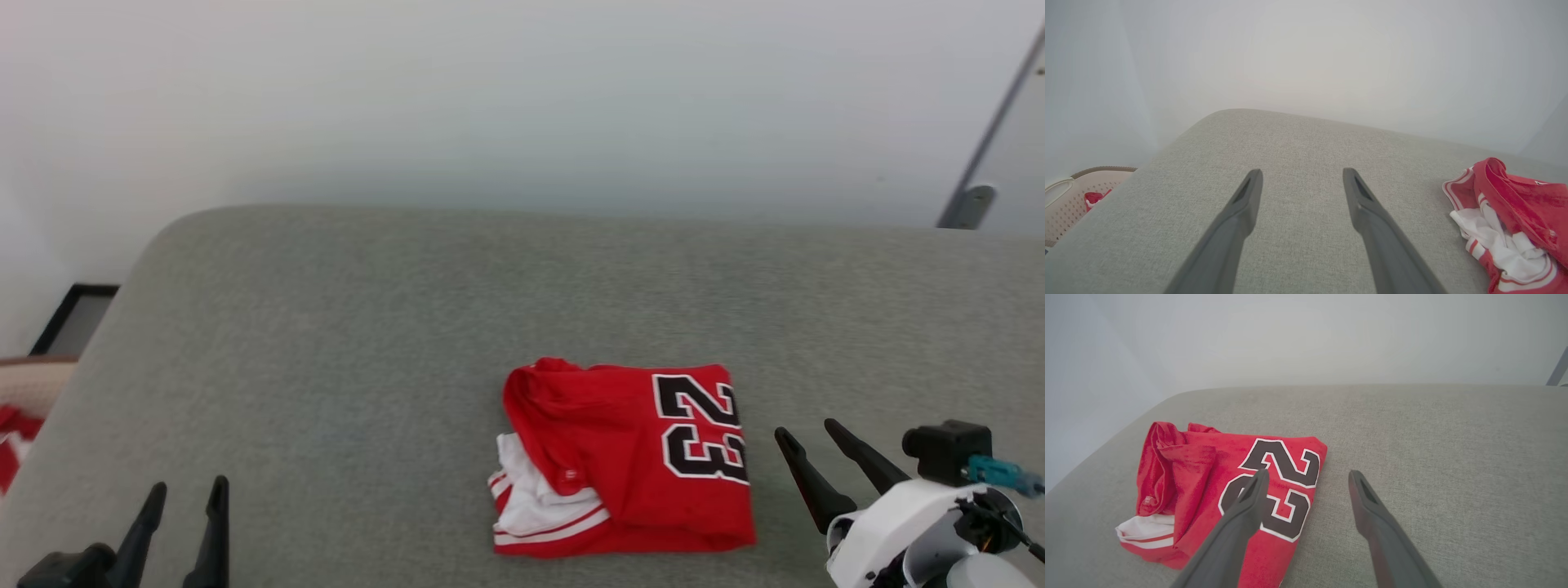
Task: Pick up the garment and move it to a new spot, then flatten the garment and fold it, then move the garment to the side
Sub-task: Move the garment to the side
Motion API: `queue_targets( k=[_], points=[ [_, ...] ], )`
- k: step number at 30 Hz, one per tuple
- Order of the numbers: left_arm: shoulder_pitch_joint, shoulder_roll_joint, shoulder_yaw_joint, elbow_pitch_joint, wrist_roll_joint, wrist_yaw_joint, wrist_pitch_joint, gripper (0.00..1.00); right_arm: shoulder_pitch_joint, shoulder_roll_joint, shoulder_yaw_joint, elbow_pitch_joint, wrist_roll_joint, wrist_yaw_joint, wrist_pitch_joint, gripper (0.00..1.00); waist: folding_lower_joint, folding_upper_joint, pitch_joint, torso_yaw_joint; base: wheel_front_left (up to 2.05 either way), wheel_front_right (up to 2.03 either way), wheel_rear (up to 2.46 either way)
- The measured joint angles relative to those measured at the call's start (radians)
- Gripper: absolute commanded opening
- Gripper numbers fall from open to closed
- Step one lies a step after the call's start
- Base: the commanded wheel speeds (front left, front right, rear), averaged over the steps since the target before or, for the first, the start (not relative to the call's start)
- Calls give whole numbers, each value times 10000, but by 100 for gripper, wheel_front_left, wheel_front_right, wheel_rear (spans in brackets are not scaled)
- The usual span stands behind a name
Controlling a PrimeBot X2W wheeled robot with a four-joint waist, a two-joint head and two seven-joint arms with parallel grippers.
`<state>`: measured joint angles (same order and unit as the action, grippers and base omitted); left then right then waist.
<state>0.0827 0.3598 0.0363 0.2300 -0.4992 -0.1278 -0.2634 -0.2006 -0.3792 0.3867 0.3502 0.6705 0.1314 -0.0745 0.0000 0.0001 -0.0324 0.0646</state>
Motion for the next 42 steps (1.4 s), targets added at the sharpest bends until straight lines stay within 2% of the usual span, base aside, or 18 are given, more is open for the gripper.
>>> queue_targets(
  k=[14, 21, 22, 23, 32, 42],
  points=[
    [-572, 31, -685, 205, -374, -2, 0, 100, -1360, -105, 155, 1666, 232, 0, 2372, 100, 0, 0, 886, 1357, 0, 0, 0],
    [-848, -2, -872, 276, -445, -2, 0, 100, -1887, 155, 61, 2397, 428, 0, 3712, 100, 0, 0, 1392, 1791, 0, 0, 0],
    [-901, -27, -913, 318, -451, -2, 0, 100, -2046, 167, 54, 2424, 451, -2, 4069, 27, 0, 0, 1502, 1874, 0, 0, 0],
    [-946, -42, -928, 330, -454, -2, 2, 100, -2068, 169, 44, 2414, 527, -4, 4230, 0, 0, 0, 1547, 1907, 0, 0, 0],
    [-1044, -48, -930, 355, -464, -12, 0, 100, -2323, 21, -23, 1873, 69, 4, 4846, 0, 0, 0, 1662, 1813, 0, 0, 0],
    [-1359, 79, -1066, 69, -403, -12, 0, 100, -2533, -920, -878, 128, -769, 2, 5662, 0, 0, 0, 1814, 1176, 0, 0, 0]
  ],
)
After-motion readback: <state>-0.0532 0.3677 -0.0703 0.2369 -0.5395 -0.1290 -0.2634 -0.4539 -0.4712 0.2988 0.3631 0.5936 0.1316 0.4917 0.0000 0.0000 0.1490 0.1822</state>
